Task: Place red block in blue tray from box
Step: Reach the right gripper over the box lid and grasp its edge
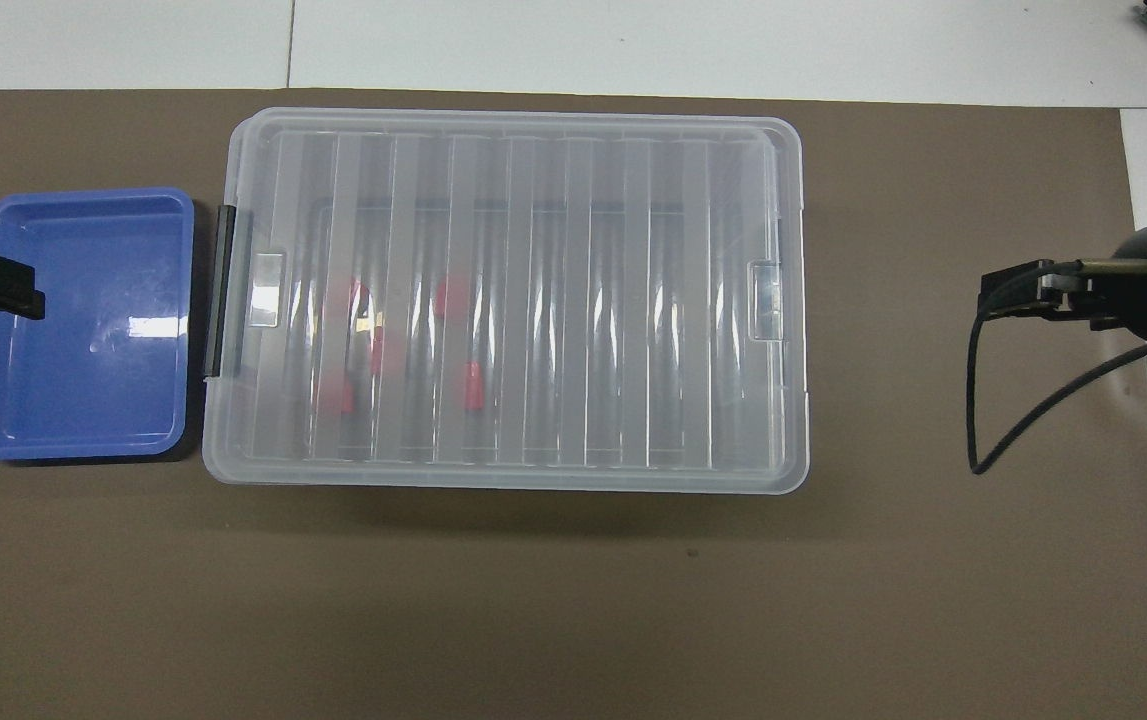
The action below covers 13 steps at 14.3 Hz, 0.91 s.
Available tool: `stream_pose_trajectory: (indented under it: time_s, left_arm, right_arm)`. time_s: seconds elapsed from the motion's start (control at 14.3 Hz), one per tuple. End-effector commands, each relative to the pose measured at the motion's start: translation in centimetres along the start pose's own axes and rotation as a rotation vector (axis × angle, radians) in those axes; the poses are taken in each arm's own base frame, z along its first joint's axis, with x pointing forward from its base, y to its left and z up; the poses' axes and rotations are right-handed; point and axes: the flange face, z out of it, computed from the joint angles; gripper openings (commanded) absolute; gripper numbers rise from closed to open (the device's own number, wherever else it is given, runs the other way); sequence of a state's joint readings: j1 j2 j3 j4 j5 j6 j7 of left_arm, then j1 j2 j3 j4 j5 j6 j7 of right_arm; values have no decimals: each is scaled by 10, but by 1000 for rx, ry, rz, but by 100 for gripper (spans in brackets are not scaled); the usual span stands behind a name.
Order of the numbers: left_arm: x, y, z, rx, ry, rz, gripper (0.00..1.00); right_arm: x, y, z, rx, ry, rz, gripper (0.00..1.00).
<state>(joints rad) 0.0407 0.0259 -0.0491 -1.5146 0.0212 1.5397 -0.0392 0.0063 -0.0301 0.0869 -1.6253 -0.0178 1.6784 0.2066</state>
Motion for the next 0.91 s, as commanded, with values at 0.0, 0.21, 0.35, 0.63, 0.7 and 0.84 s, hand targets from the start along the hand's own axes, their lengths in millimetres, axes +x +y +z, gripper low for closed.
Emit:
stream_pose_trajectory:
  time_s: [0.0,0.21,0.35,0.63,0.7,0.84]
  left_arm:
    - [-8,-2,0,-11,3,-4,100]
    - [-8,-3,0,-9,3,-4,100]
    - [-8,-3,0,-9,3,-4,100]
    - [-8,-3,0,-9,3,-4,100]
    - [-8,-2,-1,-9,5,-3,100]
    - [-8,-2,-2,-11,6,-4,100]
  right_arm:
    - [3,-27,17,18,29,31,82]
    - [10,-54,38,32,38,32,25]
    - [13,-76,49,42,47,35,0]
    - [14,-100,67,54,61,6,0]
    - [14,-102,73,58,70,3,12]
    - [16,-108,83,56,62,-4,27]
